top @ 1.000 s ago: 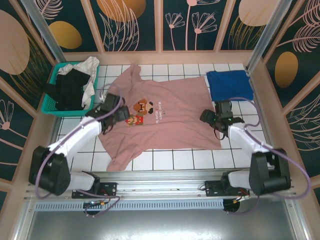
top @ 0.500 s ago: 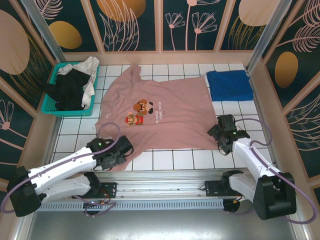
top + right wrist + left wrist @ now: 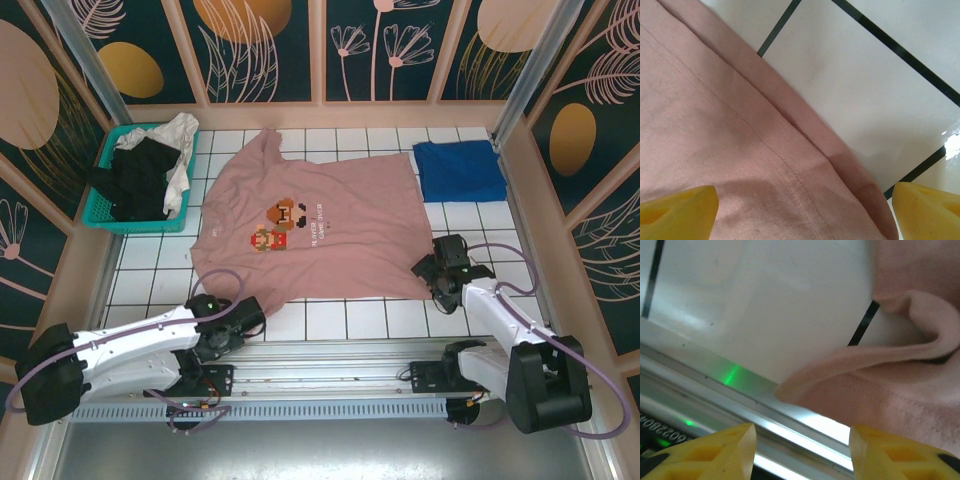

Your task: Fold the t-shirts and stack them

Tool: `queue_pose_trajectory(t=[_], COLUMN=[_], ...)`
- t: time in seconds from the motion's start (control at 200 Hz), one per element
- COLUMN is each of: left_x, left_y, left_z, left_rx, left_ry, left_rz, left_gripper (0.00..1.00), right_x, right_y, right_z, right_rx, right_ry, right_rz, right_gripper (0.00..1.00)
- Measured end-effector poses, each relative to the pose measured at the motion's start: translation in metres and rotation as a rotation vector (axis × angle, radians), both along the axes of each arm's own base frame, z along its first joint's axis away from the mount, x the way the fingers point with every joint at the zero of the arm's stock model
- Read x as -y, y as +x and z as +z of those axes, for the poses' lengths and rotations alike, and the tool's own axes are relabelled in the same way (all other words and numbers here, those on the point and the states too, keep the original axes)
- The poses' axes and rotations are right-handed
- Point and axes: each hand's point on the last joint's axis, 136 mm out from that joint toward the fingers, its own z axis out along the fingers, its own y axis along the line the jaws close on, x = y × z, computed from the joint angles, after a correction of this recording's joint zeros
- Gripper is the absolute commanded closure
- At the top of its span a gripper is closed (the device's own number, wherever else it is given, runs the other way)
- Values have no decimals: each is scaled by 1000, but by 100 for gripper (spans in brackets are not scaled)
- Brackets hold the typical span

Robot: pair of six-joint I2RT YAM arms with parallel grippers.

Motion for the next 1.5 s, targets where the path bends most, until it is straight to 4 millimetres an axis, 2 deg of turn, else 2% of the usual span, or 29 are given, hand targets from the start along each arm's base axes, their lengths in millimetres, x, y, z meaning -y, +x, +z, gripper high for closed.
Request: queue_pose_trajectory(t=[0.045,0.295,0.505,0.636,0.726,0.896,1.006,1.136,1.276,1.411,1.496], left_x=[2,13,11,12,18,24,23,18,17,17,9], left_y=[3,14,19,24,32,46,54,62,77,109,138], left_z=[-3,-9,-4,7,22,56,80,102,132,172,187], left_rx=[13,83,121,142,175,245,303,364,445,548,586], left_ry=[-8,-70,-77,-71,-80,-86,-89,-76,-38,29,103], left_rz=[5,36,34,16,10,-4,-6,-9,-30,-26,-16], left_gripper=[52,77,92,100,100,100,100,100,100,100,100], right_x=[0,-4,-11,-10,-8,-4,0,4,1,-4,-7], right_y=[0,2,-5,-5,-5,-9,-10,-7,10,33,45], right_z=[0,1,-3,3,7,2,3,13,41,75,89], right_rx=[-1,13,10,34,50,40,37,36,81,159,192], right_ry=[1,9,27,28,21,2,-22,-55,-67,-70,-76], right_rz=[1,24,41,31,26,17,12,28,50,78,97], right_gripper=[11,17,31,40,51,84,100,100,100,100,100])
